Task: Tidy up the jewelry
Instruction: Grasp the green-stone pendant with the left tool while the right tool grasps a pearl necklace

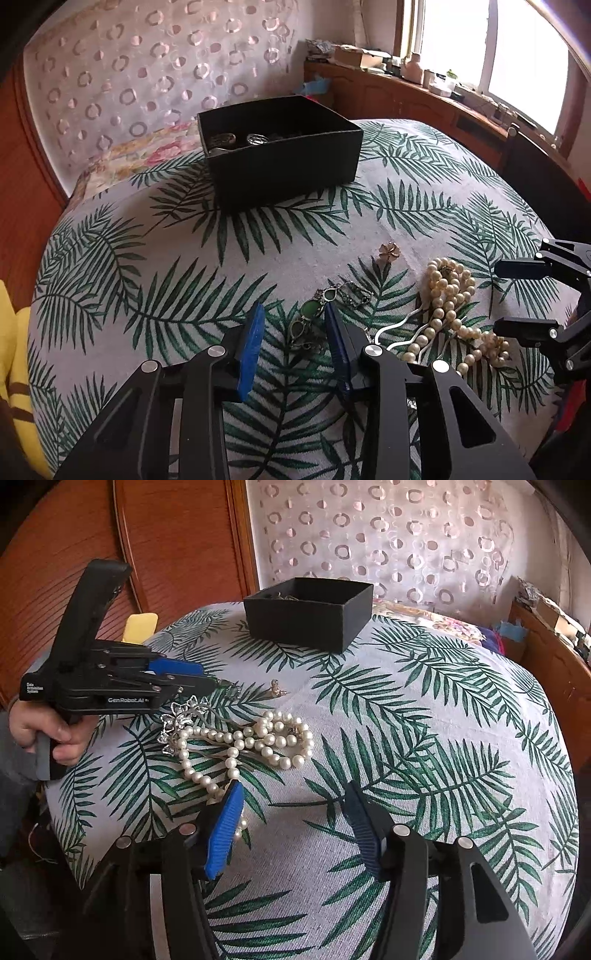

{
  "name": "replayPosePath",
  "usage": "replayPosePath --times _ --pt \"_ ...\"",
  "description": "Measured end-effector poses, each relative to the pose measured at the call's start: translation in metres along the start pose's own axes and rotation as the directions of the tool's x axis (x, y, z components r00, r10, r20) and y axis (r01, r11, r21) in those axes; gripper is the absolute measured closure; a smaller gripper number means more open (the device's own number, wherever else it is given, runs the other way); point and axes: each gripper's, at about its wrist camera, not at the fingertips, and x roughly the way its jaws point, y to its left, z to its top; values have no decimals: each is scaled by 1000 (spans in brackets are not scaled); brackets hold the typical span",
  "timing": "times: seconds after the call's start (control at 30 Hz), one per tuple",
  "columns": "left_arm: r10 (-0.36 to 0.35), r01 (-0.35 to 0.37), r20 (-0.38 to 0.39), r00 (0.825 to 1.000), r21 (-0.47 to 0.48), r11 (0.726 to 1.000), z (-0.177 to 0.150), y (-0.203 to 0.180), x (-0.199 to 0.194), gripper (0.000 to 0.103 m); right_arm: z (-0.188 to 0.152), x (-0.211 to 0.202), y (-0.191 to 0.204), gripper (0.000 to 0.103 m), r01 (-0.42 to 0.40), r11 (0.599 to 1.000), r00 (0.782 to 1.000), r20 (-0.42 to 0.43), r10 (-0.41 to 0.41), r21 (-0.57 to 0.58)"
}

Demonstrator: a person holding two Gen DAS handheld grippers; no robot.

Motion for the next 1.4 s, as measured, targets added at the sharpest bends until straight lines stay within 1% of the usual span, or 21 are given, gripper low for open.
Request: replayPosePath --times 0.1,0.17,0.2,0.33,0.5,0.63,0.8,0.83,0.9,1.03,1.1,1.3,1.4 --pt "1 -1 1 1000 17 1000 3 -3 2 71 0 0 -1 44 -1 1000 1000 5 1 3" --pt "-12 12 6 1000 23 1000 4 -3 4 82 0 0 0 44 -2 1000 1000 5 2 4" --pt "-20 20 7 1000 26 999 4 -4 3 91 0 -1 0 44 -4 1000 1000 6 4 5" --pt "-23 22 15 1000 29 999 -1 -6 -1 91 0 -1 0 44 -2 1000 1000 4 2 0" --pt "-1 4 51 999 -45 999 -15 8 -18 92 0 -1 0 44 -2 1000 1000 5 2 -1" --pt "4 6 91 996 -107 994 -23 21 -37 92 0 -1 2 44 0 1000 1000 8 0 -6" --pt "11 9 132 991 -149 989 -30 27 -55 92 2 -1 8 44 -18 1000 1000 6 18 -25" --pt "11 10 137 991 -153 988 -31 28 -58 92 4 -2 11 45 -26 999 1000 7 26 -36" --pt "9 14 146 989 -158 987 -33 27 -62 92 6 -2 17 64 -58 997 998 2 58 -52" --pt "9 18 160 987 -162 987 -38 25 -69 92 10 1 28 66 -73 994 997 -12 72 -78" --pt "3 23 163 987 -162 987 -40 24 -70 92 11 4 30 69 -80 994 997 -23 79 -81" --pt "1 26 164 986 -164 986 -43 21 -72 92 8 9 38 69 -87 992 995 -61 81 -93" --pt "-1 28 162 987 -168 985 -44 20 -72 92 7 9 40 69 -79 991 995 -62 72 -105"
